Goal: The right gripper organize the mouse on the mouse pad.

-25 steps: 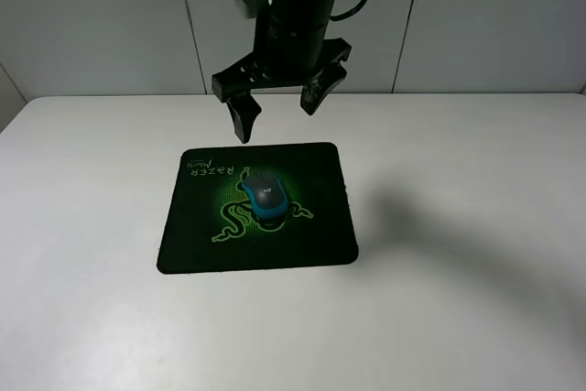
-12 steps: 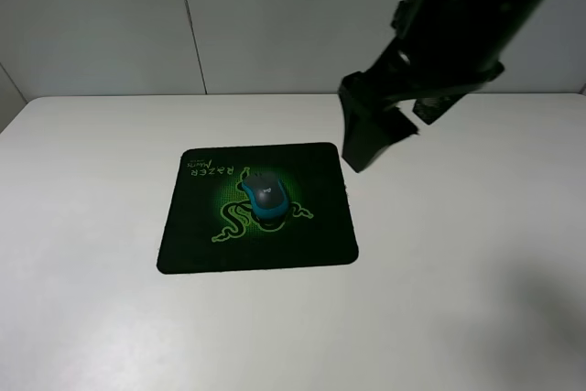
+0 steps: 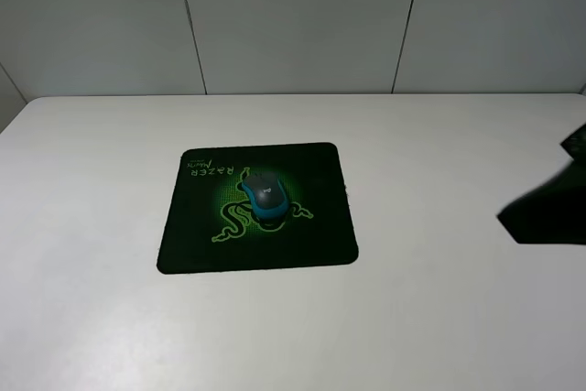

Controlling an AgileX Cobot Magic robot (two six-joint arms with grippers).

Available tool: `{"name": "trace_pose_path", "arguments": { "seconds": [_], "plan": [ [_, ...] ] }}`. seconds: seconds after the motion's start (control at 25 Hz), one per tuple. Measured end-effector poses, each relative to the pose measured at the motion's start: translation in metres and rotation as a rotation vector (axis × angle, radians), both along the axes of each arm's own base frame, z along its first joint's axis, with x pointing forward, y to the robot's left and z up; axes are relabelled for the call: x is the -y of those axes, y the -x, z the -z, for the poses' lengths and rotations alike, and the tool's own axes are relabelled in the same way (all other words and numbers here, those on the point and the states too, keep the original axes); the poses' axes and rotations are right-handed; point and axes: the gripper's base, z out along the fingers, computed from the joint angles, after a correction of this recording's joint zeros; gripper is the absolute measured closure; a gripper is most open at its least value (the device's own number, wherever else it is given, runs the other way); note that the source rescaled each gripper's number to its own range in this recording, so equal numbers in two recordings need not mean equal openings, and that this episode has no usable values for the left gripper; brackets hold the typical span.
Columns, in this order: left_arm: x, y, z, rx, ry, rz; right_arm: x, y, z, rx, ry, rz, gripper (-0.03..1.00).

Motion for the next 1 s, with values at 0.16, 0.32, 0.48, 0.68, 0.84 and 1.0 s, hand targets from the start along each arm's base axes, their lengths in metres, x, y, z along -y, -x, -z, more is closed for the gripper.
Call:
{"name": "trace_pose_path", "arguments": {
  "seconds": [0.16,0.32,0.48,0.68,0.84,1.0],
  "plan": [
    [0.000,0.000,0.000,0.000,0.000,0.000,0.033,0.026,0.010,0.072,-0.045,0.072,-0.03],
    [0.000,0.000,0.000,0.000,0.000,0.000,0.060,0.042,0.022,0.204,-0.138,0.263,-0.03],
    [0.000,0.000,0.000,0.000,0.000,0.000,0.074,0.058,0.039,0.306,-0.209,0.451,-0.03],
    [0.000,0.000,0.000,0.000,0.000,0.000,0.082,0.075,0.064,0.385,-0.189,0.569,-0.03],
    [0.000,0.000,0.000,0.000,0.000,0.000,0.084,0.088,0.070,0.479,-0.205,0.634,-0.03],
    [0.000,0.000,0.000,0.000,0.000,0.002,0.084,0.100,0.071,0.561,-0.220,0.667,-0.03]
  ]
}}
